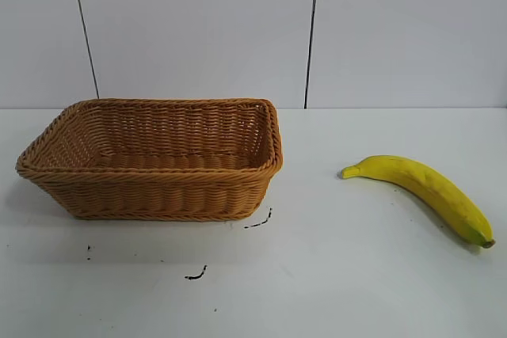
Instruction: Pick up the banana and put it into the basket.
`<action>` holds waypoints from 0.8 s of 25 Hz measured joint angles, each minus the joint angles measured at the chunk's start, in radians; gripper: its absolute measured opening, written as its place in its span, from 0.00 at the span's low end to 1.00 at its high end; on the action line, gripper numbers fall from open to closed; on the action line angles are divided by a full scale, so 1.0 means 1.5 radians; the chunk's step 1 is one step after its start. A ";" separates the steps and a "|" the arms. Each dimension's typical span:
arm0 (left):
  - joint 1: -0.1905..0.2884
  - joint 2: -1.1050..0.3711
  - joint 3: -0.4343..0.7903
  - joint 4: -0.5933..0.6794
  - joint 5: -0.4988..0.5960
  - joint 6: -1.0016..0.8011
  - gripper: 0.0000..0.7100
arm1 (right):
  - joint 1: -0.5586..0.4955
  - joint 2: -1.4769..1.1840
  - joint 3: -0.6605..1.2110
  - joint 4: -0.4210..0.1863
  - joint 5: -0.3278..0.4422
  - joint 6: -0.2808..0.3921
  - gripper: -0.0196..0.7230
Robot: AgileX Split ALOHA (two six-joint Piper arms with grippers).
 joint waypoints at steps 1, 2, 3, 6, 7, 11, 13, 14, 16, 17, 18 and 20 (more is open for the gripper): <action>0.000 0.000 0.000 0.000 0.000 0.000 0.98 | 0.000 0.000 0.000 0.000 0.000 0.000 0.94; 0.000 0.000 0.000 0.000 0.000 0.000 0.98 | 0.000 0.000 0.000 0.000 0.000 0.000 0.94; 0.000 0.000 0.000 0.000 0.000 0.000 0.98 | 0.000 0.000 0.000 0.000 0.000 0.000 0.94; 0.000 0.000 0.000 0.000 0.000 0.000 0.98 | 0.000 0.000 0.000 0.000 0.000 0.000 0.94; 0.000 0.000 0.000 0.000 0.000 0.000 0.98 | 0.000 0.000 0.000 0.000 0.000 0.000 0.94; 0.000 0.000 0.000 0.000 0.000 0.000 0.98 | 0.000 0.000 0.000 -0.001 0.000 0.000 0.94; 0.000 0.000 0.000 0.000 0.000 0.000 0.98 | 0.000 0.000 0.000 -0.001 0.000 0.000 0.94; 0.000 0.000 0.000 0.000 0.000 0.000 0.98 | 0.000 0.003 0.000 -0.001 0.000 0.000 0.94; 0.000 0.000 0.000 0.000 0.000 0.000 0.98 | 0.000 0.028 -0.005 -0.001 0.001 0.000 0.94; 0.000 0.000 0.000 0.000 0.000 0.000 0.98 | 0.000 0.051 -0.013 -0.001 0.001 0.001 0.94; 0.000 0.000 0.000 0.000 0.000 0.000 0.98 | 0.000 0.074 -0.024 -0.001 0.001 0.001 0.94; 0.000 0.000 0.000 0.000 0.000 0.000 0.98 | 0.000 0.139 -0.053 -0.001 0.001 0.003 0.94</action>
